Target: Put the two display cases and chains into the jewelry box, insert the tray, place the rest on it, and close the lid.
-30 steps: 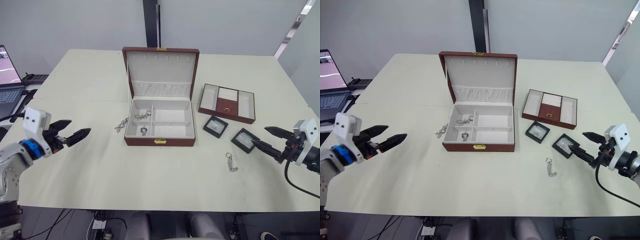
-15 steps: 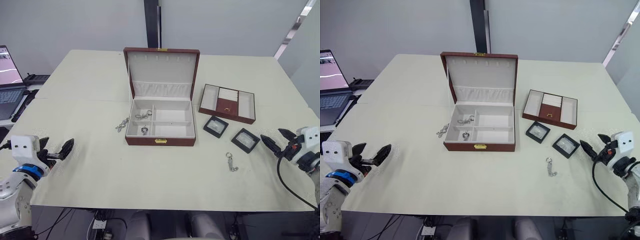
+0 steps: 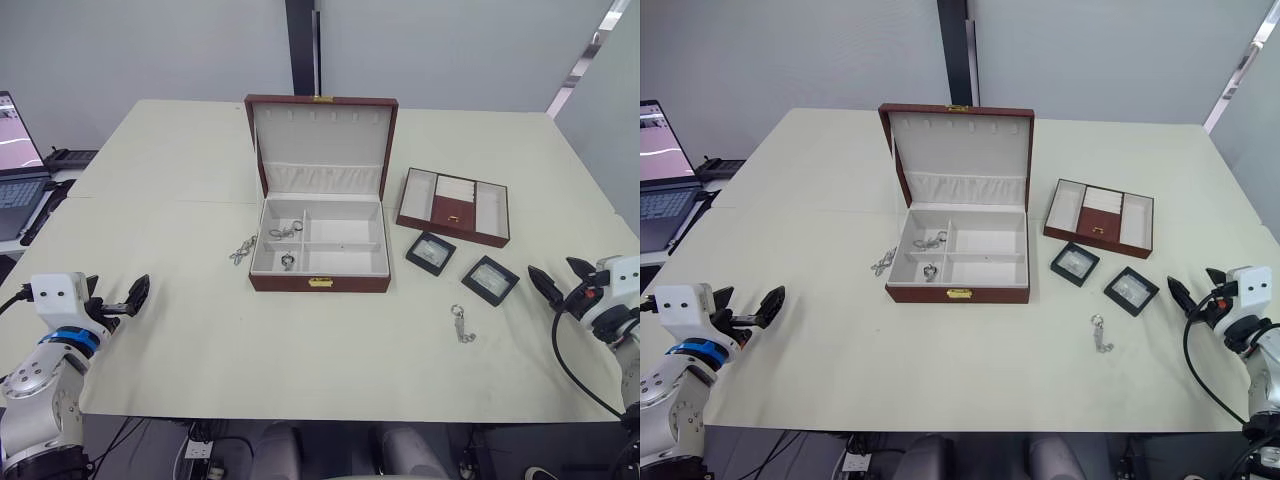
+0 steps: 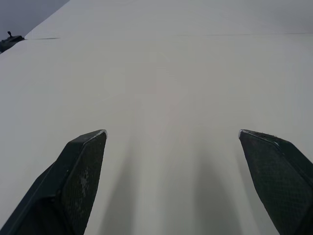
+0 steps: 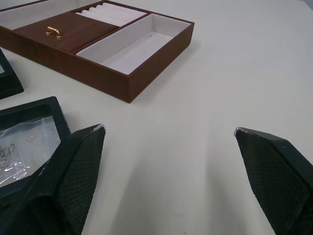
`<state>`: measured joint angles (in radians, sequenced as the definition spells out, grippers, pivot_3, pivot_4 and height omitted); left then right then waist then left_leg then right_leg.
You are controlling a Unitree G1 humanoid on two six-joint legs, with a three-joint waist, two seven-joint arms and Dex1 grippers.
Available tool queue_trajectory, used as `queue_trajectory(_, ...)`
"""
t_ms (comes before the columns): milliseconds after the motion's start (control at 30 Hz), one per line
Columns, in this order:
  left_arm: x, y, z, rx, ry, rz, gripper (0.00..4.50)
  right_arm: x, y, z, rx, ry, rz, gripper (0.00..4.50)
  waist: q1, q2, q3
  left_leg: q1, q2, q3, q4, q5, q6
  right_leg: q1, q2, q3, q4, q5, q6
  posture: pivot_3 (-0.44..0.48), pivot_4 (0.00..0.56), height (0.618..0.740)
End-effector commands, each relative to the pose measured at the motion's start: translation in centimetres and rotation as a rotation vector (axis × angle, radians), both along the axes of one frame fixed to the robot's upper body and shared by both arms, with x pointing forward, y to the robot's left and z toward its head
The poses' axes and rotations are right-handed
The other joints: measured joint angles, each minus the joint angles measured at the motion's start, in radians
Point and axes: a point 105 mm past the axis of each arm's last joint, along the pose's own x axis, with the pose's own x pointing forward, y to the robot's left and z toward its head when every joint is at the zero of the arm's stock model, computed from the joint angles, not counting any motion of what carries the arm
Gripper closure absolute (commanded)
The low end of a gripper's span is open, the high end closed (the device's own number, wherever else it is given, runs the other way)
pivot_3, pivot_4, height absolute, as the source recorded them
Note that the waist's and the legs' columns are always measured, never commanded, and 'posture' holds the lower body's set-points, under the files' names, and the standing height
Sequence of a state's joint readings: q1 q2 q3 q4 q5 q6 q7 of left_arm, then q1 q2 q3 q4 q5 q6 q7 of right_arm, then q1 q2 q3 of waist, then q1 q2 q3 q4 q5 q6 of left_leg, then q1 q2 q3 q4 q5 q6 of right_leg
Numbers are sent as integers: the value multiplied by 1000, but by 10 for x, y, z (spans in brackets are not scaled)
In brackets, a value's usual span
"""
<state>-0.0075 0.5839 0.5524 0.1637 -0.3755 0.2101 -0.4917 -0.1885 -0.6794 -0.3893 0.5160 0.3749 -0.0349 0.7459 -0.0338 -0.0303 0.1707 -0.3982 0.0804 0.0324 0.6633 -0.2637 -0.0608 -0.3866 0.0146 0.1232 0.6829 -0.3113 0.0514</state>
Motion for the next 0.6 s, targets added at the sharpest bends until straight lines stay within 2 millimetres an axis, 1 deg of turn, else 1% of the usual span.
queue_trajectory(33,5,-7,22,19,-47,-43,13,1,0,22,-26,-56,35,0,0,0,0,0,0,0,0,0,0,0,0,0,0,0,0,0,150,740)
queue_trajectory(100,9,-16,32,16,-66,-86,13,2,3,29,-34,-59,68,0,0,0,0,0,0,0,0,0,0,0,0,0,0,0,0,0,150,740)
queue_trajectory(200,19,-40,54,24,-100,-215,13,3,11,43,-50,-51,152,0,1,0,0,0,0,0,0,0,0,0,0,0,0,0,0,0,150,740)
queue_trajectory(267,25,-63,68,26,-121,-323,13,3,18,50,-62,-23,218,0,2,0,0,0,0,0,1,0,0,0,0,0,1,0,1,0,150,740)
queue_trajectory(333,29,-91,81,32,-133,-461,13,6,27,61,-85,-6,278,0,2,0,0,0,0,0,1,0,0,1,0,-1,1,0,1,0,150,740)
queue_trajectory(400,32,-112,89,48,-129,-574,13,6,38,68,-95,25,348,0,1,0,0,0,0,0,1,0,0,1,0,0,0,0,1,0,150,740)
queue_trajectory(500,35,-140,100,70,-129,-730,13,-1,58,71,-103,132,458,0,1,0,0,0,0,-1,1,0,0,1,0,-1,0,0,1,0,150,740)
queue_trajectory(600,33,-161,103,101,-114,-864,13,-5,73,77,-111,170,521,0,0,0,0,-1,0,-1,0,0,0,0,1,0,0,0,1,0,150,740)
